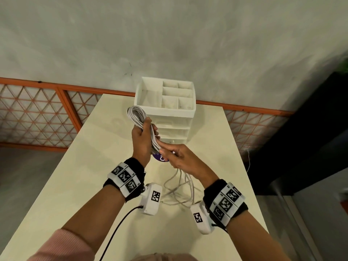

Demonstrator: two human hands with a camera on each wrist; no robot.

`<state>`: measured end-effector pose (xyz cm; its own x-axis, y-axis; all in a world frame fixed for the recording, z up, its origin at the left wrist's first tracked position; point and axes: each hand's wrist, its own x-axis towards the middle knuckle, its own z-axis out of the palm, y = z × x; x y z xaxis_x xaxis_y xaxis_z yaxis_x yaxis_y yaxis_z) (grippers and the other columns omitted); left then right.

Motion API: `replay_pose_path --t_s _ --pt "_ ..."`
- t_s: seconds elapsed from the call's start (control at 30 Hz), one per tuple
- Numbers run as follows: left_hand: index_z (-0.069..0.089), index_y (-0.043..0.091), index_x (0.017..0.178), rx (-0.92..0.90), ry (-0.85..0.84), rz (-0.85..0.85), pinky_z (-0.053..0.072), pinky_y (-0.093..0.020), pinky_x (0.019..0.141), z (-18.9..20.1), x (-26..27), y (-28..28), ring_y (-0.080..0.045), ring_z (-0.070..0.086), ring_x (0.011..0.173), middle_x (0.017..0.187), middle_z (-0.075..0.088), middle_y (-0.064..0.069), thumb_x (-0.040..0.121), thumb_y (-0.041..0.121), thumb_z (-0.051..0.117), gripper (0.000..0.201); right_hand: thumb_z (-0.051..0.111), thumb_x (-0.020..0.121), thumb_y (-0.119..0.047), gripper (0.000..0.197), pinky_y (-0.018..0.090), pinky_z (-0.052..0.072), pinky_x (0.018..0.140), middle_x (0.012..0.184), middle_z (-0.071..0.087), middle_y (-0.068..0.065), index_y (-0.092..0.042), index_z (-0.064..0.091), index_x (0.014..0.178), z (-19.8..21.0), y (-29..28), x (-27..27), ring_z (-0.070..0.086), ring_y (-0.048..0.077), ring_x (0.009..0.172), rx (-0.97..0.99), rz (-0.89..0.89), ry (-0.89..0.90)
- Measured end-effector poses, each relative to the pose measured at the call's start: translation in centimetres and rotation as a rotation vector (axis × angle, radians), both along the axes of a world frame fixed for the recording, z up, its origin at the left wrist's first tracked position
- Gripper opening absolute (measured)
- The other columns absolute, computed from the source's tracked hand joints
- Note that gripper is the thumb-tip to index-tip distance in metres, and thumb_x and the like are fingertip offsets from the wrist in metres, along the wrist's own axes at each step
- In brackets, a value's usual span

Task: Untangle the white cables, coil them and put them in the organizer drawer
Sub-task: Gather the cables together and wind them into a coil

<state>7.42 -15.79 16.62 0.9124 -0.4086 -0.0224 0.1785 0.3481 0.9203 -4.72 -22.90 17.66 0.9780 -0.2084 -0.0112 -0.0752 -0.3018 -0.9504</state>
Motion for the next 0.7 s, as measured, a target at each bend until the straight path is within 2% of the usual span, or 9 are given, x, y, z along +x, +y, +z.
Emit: replay_pose_path --t_s 0.17,0.3,0.4,0.47,0.57,0.7 --pt "0.056 0.015 0.077 -0.122 0.189 -0.170 0.046 -0.021 0.048 0.4 -0.1 0.3 -0.007 0.048 0.046 0.054 0.050 0.007 0.097 0.023 0.048 0.022 0.040 0.101 -0.022 0.038 0.010 0.029 0.049 0.065 0.032 -0.002 -0.036 0.037 0.137 0.6 -0.4 -0.3 0.030 0.001 0.048 -0.052 0.113 0.090" --pt "0.054 0.017 0.077 -0.092 0.241 -0.261 0.046 -0.020 0.050 0.7 0.3 0.5 -0.007 0.047 0.045 0.050 0.047 0.009 0.095 0.027 0.050 0.021 0.037 0.102 -0.029 0.041 0.005 0.034 0.052 0.063 0.034 -0.003 -0.039 0.032 0.141 0.4 -0.5 -0.3 0.039 -0.002 0.048 -0.185 0.167 0.173" --pt "0.052 0.018 0.074 -0.089 0.260 -0.271 0.044 -0.019 0.046 0.9 0.7 0.5 -0.006 0.042 0.040 0.045 0.041 0.008 0.094 0.028 0.049 0.023 0.034 0.101 -0.035 0.044 0.004 0.033 0.056 0.066 0.040 -0.002 -0.056 0.019 0.137 -0.1 -0.4 -0.6 0.037 0.000 0.053 -0.198 0.246 0.234" --pt "0.051 0.018 0.072 -0.119 0.297 -0.267 0.043 -0.019 0.044 0.8 0.7 0.4 -0.005 0.036 0.036 0.042 0.038 0.009 0.094 0.027 0.048 0.024 0.036 0.101 -0.034 0.044 0.010 0.031 0.052 0.068 0.041 0.000 -0.064 0.021 0.130 -0.3 -0.6 -1.0 0.031 0.006 0.056 -0.083 0.282 0.241" --pt "0.050 0.018 0.070 -0.152 0.337 -0.253 0.040 -0.018 0.041 0.5 0.3 0.4 -0.005 0.033 0.034 0.040 0.035 0.009 0.094 0.026 0.048 0.025 0.045 0.099 -0.023 0.045 0.018 0.026 0.049 0.066 0.040 -0.002 -0.055 0.039 0.130 -0.7 -1.7 -1.4 0.025 0.016 0.060 0.134 0.269 0.206" --pt "0.048 0.017 0.070 -0.144 0.335 -0.229 0.037 -0.018 0.040 0.4 0.8 0.7 -0.006 0.031 0.034 0.040 0.031 0.009 0.093 0.025 0.048 0.024 0.059 0.091 -0.011 0.044 0.020 0.028 0.052 0.065 0.050 -0.003 -0.032 0.055 0.129 -1.2 -2.8 -1.6 0.036 0.010 0.060 0.204 0.174 0.169"
